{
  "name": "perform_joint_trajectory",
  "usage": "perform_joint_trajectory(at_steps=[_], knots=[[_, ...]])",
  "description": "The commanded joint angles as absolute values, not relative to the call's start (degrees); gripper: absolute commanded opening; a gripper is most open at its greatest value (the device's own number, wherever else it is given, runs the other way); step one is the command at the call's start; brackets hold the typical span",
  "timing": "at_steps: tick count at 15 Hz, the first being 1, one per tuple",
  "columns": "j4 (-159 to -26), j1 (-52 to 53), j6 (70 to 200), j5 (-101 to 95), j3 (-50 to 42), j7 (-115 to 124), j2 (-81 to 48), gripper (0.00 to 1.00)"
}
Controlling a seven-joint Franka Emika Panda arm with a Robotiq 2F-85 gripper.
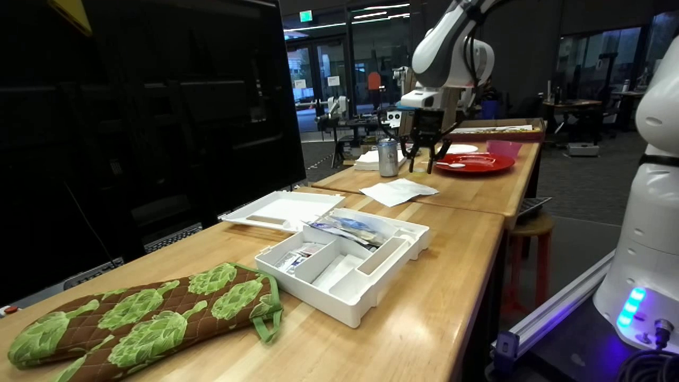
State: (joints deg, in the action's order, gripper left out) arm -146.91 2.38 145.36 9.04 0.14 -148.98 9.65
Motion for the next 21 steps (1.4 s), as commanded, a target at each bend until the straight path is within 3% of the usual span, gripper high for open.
perform_joint_trajectory(at_steps=[1,21], knots=[[-151.1,3.3,146.3,9.3,-1.8,-149.0,15.8,0.23],[-133.3,-3.0,136.8,16.0,-14.9,-139.5,10.2,0.23]])
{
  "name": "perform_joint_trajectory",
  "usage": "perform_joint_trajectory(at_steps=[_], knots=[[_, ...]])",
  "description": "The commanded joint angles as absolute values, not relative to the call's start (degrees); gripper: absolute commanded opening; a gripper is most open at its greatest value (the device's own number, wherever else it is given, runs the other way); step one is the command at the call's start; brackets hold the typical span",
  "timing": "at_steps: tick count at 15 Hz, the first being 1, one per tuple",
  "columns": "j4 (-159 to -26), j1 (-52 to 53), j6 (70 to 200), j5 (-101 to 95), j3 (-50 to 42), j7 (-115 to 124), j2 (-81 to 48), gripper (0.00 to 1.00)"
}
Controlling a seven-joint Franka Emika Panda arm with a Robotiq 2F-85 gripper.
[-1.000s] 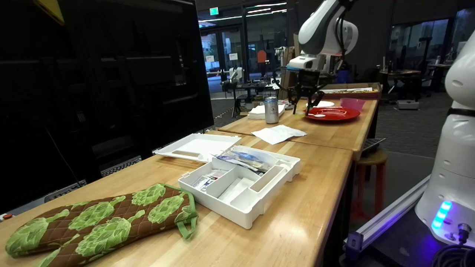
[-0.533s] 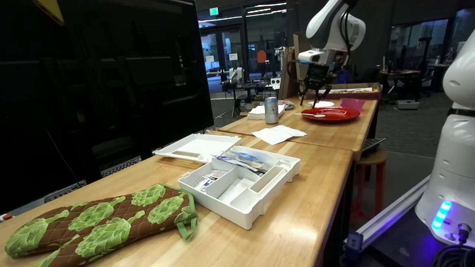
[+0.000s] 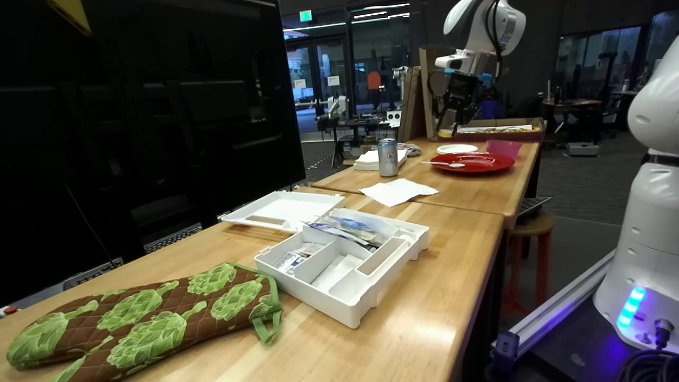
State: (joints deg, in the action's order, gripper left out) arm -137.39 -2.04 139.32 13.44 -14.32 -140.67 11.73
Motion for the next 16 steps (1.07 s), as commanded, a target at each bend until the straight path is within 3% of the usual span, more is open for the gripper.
perform_joint_trajectory(at_steps=[1,16], knots=[[-132.1,-3.4,136.3,16.8,-15.1,-139.1,9.7,0.23],[-117.4,-11.7,137.0,4.4,-16.8,-135.1,3.3,0.23]])
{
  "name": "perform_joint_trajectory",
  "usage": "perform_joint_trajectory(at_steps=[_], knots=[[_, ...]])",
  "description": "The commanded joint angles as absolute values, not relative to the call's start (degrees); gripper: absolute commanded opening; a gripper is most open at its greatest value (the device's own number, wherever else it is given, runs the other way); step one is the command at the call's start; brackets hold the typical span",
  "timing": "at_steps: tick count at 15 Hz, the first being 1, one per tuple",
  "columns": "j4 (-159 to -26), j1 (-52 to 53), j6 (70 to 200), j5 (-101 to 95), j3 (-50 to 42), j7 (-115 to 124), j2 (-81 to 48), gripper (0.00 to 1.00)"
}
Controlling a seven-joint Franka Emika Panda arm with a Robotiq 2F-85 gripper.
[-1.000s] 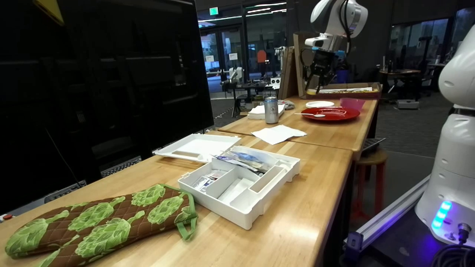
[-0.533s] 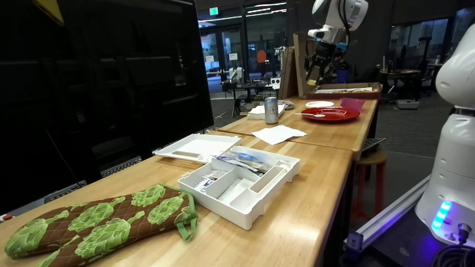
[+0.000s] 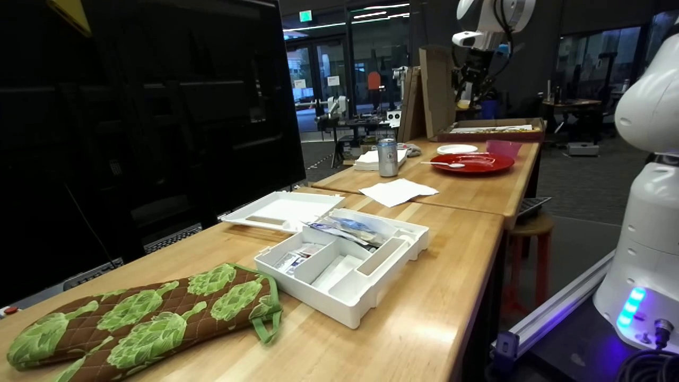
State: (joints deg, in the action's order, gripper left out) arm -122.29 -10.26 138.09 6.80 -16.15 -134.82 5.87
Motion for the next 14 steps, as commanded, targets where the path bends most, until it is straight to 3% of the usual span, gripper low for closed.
perform_joint_trajectory(at_steps=[1,14], knots=[[-115.6,-12.2,136.5,4.4,-17.1,-135.8,2.3,0.23],[-106.0,-18.6,129.4,2.7,-17.8,-138.5,-5.7,0.23]])
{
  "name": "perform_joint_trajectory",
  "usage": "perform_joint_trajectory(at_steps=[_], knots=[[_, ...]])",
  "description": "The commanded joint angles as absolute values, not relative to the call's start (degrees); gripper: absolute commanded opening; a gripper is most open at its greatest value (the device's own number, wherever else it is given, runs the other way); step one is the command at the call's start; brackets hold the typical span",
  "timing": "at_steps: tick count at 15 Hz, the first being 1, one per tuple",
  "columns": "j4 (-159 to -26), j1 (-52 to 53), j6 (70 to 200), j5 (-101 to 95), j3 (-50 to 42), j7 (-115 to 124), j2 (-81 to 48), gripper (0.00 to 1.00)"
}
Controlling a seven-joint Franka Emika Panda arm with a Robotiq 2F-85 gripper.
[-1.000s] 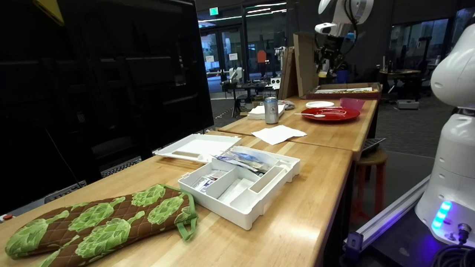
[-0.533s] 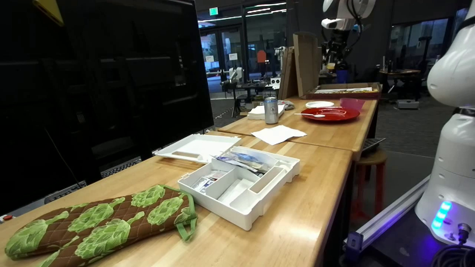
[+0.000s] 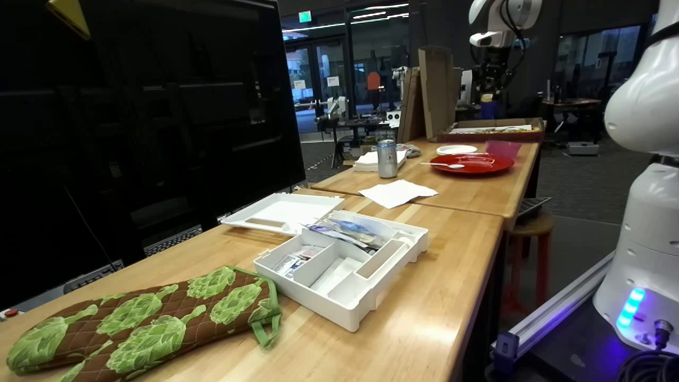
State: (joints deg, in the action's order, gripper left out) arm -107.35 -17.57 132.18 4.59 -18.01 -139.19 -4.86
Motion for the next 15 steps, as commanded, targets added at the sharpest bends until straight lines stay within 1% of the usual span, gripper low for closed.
perform_joint_trajectory(at_steps=[1,7,15], knots=[[-106.5,-18.9,129.2,2.4,-17.7,-138.5,-5.6,0.23],[-109.1,-18.2,126.9,0.3,-16.7,-137.4,-4.3,0.23],[-110.6,-19.0,124.7,0.6,-16.7,-137.4,-5.7,0.23]])
